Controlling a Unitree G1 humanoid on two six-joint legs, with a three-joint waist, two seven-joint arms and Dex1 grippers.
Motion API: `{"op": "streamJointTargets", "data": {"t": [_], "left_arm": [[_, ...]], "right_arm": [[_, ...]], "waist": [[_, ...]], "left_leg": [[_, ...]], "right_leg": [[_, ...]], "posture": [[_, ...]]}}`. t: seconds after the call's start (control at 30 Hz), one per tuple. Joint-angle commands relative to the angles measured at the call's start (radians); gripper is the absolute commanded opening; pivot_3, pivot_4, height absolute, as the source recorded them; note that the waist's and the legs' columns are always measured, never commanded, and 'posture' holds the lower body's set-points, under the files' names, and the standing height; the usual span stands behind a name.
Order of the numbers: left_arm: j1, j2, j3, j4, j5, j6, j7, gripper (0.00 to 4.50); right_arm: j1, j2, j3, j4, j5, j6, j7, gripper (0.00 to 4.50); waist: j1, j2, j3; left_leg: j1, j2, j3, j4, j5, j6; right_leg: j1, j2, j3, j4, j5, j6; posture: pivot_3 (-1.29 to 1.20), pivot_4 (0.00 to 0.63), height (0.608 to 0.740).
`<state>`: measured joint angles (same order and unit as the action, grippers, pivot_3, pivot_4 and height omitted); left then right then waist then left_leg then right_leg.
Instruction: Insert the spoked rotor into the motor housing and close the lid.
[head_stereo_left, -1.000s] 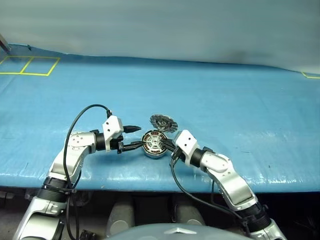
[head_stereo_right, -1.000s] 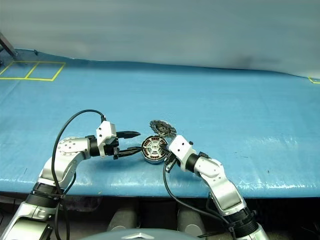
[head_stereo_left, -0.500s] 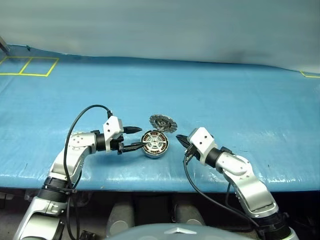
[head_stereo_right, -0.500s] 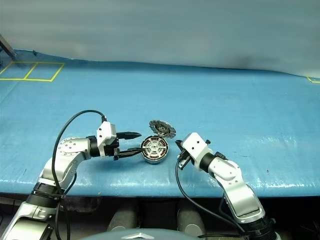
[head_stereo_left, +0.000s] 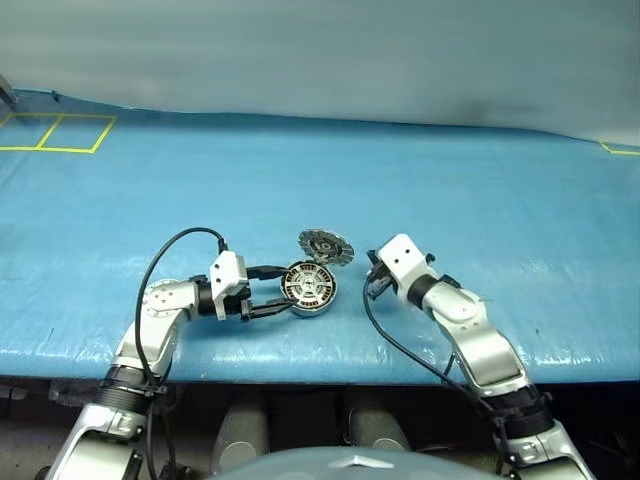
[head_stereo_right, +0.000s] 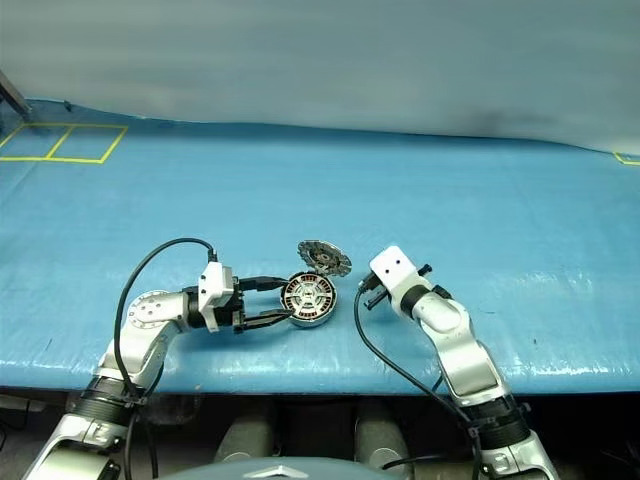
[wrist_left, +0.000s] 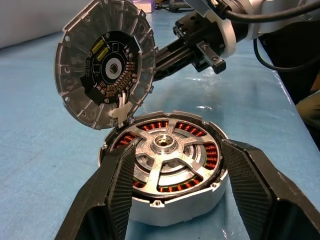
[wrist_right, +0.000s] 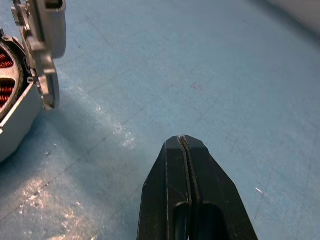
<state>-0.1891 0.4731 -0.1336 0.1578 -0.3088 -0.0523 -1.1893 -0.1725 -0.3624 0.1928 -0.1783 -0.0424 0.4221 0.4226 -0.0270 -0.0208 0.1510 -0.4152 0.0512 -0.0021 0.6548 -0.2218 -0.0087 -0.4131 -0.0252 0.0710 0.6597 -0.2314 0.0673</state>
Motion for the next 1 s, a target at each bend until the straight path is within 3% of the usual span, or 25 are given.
{"op": "streamJointTargets", "data": {"t": [0.03,0.3,0.7,1.0], "left_arm": [[0.009,0.002,0.023,0.018,-0.023,-0.06,-0.034,2.97],[0.028,0.014,0.028,0.024,-0.02,-0.086,-0.045,2.97],[0.058,0.056,0.047,-0.023,-0.051,-0.04,-0.041,2.97],[0.073,0.08,0.066,-0.051,-0.055,-0.008,-0.039,2.97]], "right_arm": [[-0.055,0.045,-0.045,-0.017,0.127,-0.003,0.077,0.0],[-0.152,0.07,-0.059,0.019,0.291,0.005,0.228,0.0],[-0.179,0.036,0.008,0.009,0.345,-0.018,0.398,0.0],[-0.133,0.014,0.044,-0.033,0.344,-0.018,0.43,0.0]], "waist": [[-0.001,0.0,0.0],[-0.001,0.001,0.0],[-0.008,0.001,0.001],[-0.009,0.001,0.001]], "left_leg": [[0.0,0.0,0.0,0.0,0.0,0.0],[0.0,0.0,0.0,0.0,0.0,0.0],[0.001,0.0,0.0,-0.004,0.0,0.0],[0.001,0.0,-0.001,-0.005,0.0,0.0]], "right_leg": [[0.0,0.0,0.0,0.0,0.0,0.0],[0.0,0.0,0.0,0.0,0.0,0.0],[-0.001,0.0,-0.001,0.0,-0.001,-0.002],[-0.001,0.0,-0.001,0.0,-0.002,-0.003]], "posture": [[0.0,0.15,0.74],[0.0,0.15,0.74],[0.0,0.15,0.74],[0.0,0.15,0.74]]}}
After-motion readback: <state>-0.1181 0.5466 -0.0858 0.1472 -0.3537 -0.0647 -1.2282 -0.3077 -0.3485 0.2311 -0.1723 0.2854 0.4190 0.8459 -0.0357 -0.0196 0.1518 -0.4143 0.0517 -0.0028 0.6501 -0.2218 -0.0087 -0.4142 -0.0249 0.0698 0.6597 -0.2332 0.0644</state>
